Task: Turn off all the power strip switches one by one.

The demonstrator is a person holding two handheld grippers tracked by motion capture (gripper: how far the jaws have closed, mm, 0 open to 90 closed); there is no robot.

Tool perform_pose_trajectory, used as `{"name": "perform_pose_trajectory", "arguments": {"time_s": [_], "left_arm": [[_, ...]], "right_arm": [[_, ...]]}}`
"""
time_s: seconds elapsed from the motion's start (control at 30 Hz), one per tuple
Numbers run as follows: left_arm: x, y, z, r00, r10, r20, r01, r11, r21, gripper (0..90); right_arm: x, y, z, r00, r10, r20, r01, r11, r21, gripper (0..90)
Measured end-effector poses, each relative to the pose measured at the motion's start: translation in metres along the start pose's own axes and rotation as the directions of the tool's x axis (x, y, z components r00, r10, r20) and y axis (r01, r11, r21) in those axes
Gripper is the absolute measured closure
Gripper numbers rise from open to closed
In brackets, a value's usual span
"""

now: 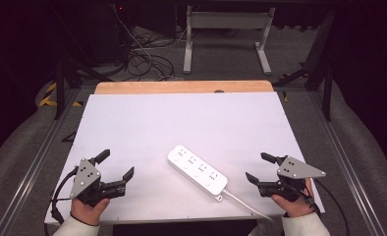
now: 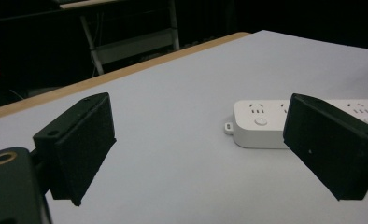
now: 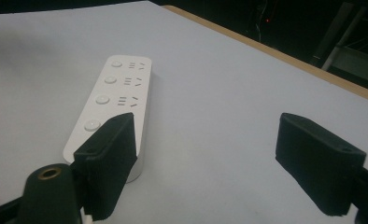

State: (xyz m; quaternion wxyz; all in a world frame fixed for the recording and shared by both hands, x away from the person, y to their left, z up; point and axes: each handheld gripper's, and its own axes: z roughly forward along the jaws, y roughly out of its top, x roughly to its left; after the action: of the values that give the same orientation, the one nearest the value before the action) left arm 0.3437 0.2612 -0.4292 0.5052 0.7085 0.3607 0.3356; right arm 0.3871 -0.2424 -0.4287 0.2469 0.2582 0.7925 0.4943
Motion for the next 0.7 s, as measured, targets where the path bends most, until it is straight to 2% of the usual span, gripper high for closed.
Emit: {"name": "perform_pose_trajectory", "arguments": {"time_s": [0.13,0.37,0.47,0.53,0.7], "left_arm": [[-0.002,0.000,-0.001,0.9998,0.020,-0.007,-0.020,0.9998,0.000,9.7],[-0.002,0.000,-0.002,0.9999,0.014,-0.008,-0.014,0.9999,-0.003,9.7],[-0.003,0.000,-0.003,0.9999,0.009,-0.013,-0.009,1.0000,-0.002,9.8],[-0.003,-0.001,-0.003,0.9998,0.009,-0.015,-0.009,1.0000,-0.002,9.8],[-0.003,-0.001,-0.003,0.9997,0.010,-0.021,-0.010,0.9999,-0.002,9.7]], "right_arm": [[0.000,0.000,0.000,1.0000,-0.006,-0.002,0.006,1.000,0.001,21.3],[0.002,0.002,0.001,0.9998,-0.019,-0.007,0.019,1.000,0.006,22.3],[0.003,0.004,0.002,0.9997,-0.012,-0.020,0.013,0.999,0.031,28.2],[0.003,0.006,0.001,0.9996,-0.021,-0.017,0.021,0.999,0.024,30.6],[0.002,0.010,-0.001,0.9995,-0.025,-0.018,0.025,1.000,0.017,31.4]]}}
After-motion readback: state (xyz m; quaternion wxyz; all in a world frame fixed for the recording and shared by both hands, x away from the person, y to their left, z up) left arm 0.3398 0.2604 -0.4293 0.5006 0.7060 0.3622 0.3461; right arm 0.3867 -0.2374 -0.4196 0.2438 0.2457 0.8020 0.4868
